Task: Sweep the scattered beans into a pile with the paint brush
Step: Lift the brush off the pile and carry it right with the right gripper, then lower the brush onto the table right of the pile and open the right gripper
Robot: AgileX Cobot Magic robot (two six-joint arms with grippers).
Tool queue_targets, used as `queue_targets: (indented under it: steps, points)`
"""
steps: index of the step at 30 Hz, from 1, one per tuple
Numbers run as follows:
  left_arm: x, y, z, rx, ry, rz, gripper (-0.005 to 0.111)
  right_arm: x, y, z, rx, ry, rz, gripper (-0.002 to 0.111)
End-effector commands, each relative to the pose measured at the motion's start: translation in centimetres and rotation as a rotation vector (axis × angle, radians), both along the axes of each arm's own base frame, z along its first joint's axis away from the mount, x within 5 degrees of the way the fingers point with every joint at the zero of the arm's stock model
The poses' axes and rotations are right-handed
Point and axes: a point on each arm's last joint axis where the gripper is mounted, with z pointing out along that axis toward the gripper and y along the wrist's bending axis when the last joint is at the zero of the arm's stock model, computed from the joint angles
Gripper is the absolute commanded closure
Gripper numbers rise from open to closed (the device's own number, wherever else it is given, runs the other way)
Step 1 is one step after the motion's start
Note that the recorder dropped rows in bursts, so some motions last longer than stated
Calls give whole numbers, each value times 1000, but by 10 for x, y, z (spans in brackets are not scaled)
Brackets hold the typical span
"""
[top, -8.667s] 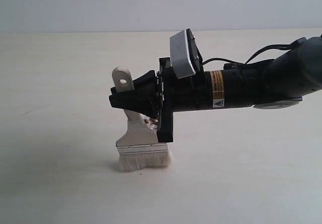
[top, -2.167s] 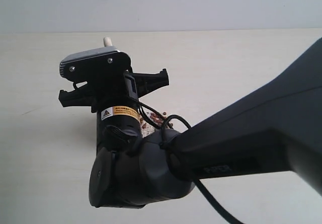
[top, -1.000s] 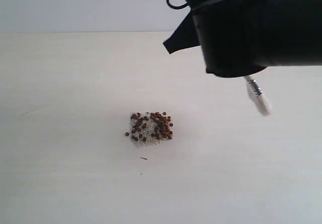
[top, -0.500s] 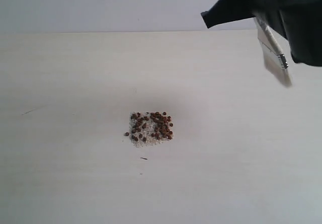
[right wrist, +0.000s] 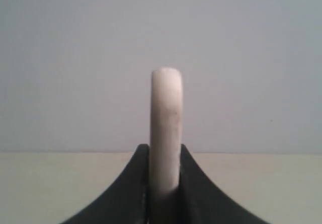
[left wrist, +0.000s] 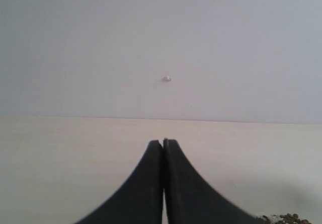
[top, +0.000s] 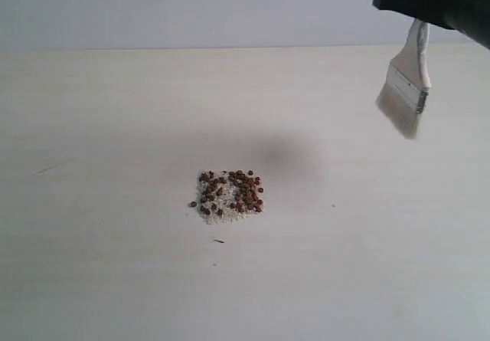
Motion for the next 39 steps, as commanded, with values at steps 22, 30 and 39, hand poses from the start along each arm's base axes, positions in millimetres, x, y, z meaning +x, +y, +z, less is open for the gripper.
queue_targets:
  steps: [22, 30, 39]
  points:
    - [-1, 1, -1, -7, -3, 3, 107, 42, 5, -27, 320, 480, 785, 108]
    - [-1, 0, -1, -7, -3, 1, 107, 37, 11, -38, 354, 553, 914, 108]
    - [-1, 0, -1, -7, -3, 1, 107, 45, 13, -101, 514, 760, 858, 108]
